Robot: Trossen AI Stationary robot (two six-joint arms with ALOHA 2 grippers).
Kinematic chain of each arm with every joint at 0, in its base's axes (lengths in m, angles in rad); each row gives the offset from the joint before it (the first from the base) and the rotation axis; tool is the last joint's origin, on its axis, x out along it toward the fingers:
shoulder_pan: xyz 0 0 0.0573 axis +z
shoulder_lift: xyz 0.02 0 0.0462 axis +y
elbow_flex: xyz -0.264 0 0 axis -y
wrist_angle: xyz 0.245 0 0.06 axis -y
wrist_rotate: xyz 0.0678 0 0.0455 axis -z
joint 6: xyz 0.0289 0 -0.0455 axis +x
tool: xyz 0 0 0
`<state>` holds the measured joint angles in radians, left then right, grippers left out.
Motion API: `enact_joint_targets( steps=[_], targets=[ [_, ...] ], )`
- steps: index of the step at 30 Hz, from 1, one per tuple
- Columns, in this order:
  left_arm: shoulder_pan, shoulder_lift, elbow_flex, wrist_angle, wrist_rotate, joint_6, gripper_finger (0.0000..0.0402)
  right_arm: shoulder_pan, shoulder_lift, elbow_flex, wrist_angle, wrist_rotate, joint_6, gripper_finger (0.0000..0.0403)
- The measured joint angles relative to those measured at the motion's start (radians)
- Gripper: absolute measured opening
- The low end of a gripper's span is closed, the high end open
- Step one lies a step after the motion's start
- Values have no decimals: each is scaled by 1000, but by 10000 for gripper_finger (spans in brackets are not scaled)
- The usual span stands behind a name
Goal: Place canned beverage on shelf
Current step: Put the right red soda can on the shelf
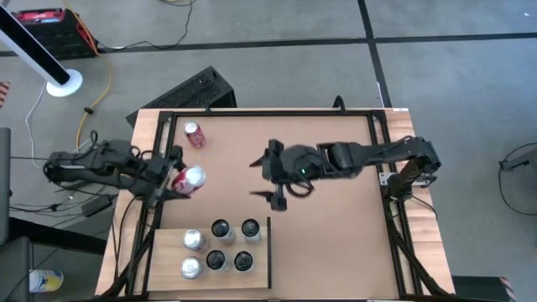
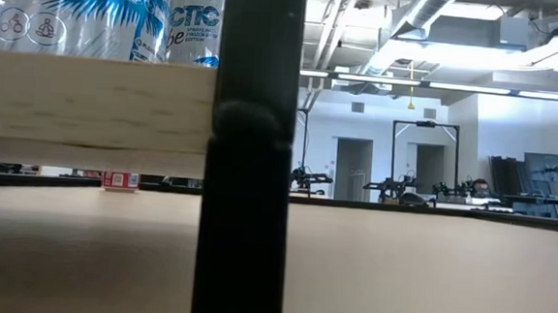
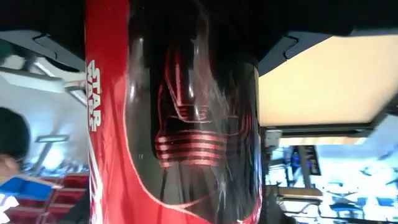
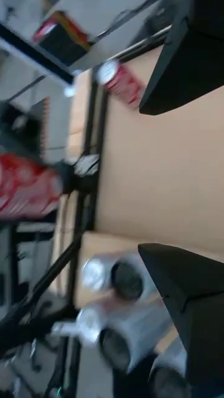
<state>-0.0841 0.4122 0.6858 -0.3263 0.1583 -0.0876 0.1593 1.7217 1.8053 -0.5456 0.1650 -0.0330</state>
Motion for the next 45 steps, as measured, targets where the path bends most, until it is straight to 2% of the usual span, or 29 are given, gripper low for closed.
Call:
enact_joint_targets(
  steps=[4, 8, 14, 17, 25, 28, 32, 34, 36, 41, 45],
  targets=[
    [-126, -71, -46, 10, -88, -38, 280, 65, 1, 0, 98, 74, -1, 379],
    [-242, -77, -90, 140, -92, -23, 280, 99, 55, 5, 334, 100, 21, 379],
    [-429, 74, -124, 271, -110, 0, 280, 146, 154, -2, 467, 98, -70, 379],
    [-555, 157, -102, 327, -162, 35, 280, 155, 179, 3, 535, 100, -73, 379],
    [-922, 328, 40, 365, -483, 157, 280, 183, 178, -1, 516, 103, -72, 379],
    [-1055, 392, 44, 403, -678, 193, 280, 200, 168, -1, 502, 104, -73, 379],
    [-1190, 501, 44, 473, -987, 204, 280, 219, 167, 0, 484, 104, -77, 379],
    [-1238, 557, 44, 487, -1117, 187, 280, 225, 168, 0, 485, 104, -93, 379],
    [-1269, 610, 44, 504, -1203, 162, 280, 230, 168, 0, 491, 104, -100, 379],
    [-1327, 685, 44, 522, -1358, 109, 280, 232, 197, 0, 556, 91, -119, 379],
    [-1345, 702, 44, 521, -1473, 81, 280, 224, 251, 0, 699, 21, -169, 379]
  ],
)
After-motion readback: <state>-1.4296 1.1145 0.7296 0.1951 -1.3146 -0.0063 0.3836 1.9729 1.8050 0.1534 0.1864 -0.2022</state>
